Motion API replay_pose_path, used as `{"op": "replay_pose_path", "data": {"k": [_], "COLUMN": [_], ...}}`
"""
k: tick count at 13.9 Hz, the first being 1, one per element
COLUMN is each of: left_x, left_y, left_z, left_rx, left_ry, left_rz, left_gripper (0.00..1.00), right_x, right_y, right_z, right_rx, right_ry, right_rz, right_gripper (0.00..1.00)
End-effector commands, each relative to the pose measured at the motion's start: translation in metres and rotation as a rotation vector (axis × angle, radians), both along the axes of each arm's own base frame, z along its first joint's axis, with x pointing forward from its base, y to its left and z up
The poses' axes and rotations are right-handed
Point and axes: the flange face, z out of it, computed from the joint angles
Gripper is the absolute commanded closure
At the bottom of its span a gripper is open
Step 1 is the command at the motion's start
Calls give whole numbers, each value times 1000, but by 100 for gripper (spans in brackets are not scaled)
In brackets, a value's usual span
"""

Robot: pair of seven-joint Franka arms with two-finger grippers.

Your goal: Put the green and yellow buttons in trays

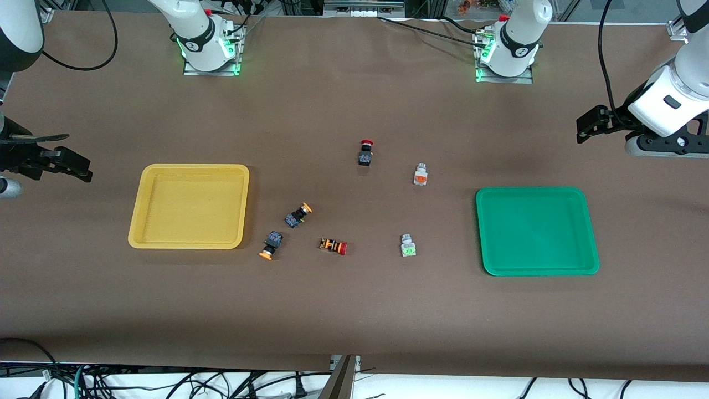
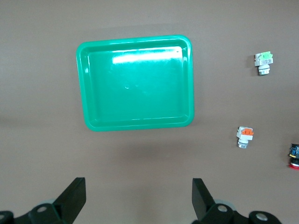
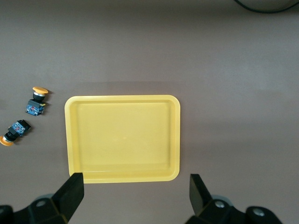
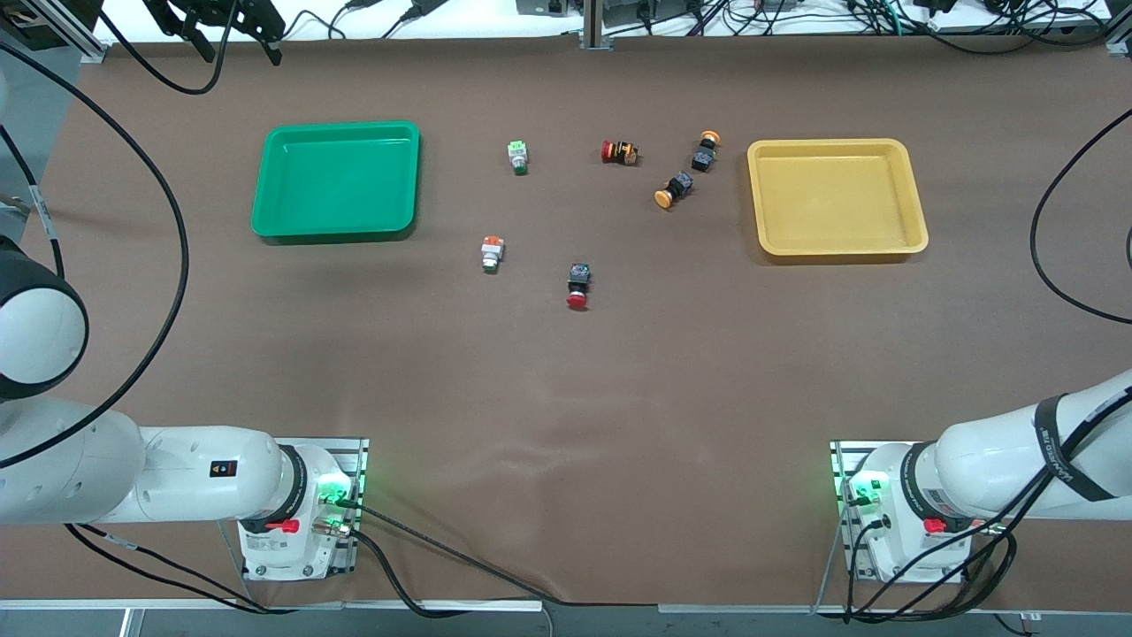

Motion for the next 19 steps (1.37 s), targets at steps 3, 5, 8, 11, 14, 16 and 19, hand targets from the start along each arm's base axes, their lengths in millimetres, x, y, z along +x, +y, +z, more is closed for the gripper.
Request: {"op": "replay_pose_path", "data": {"k": [3, 5, 8, 11, 14, 16, 19], "left_x": [0, 0, 0, 0, 5, 16, 46], "left_y": [-3, -3, -3, -2, 1, -6, -43], "left_z": [3, 4, 3, 3, -6, -28, -84], "left_rx": [-17, -17, -17, -17, -20, -39, -69], "left_ry": [4, 4, 4, 4, 19, 51, 130], "left_rz": [-9, -9, -9, -9, -7, -13, -63], "left_gripper": [0, 0, 0, 0, 0, 0, 0], "right_x": [-2, 0, 8, 11, 17, 28, 45], "right_y": [6, 16, 73, 154, 219, 239, 256], "right_z": [4, -4, -35, -72, -112, -154, -215], "right_rx": [-7, -8, -10, -15, -9, 13, 42], "right_ry": [3, 20, 56, 56, 15, 4, -25], "right_rz": [4, 21, 80, -47, -160, -194, -268], "right_gripper": [0, 0, 0, 0, 0, 0, 0]}}
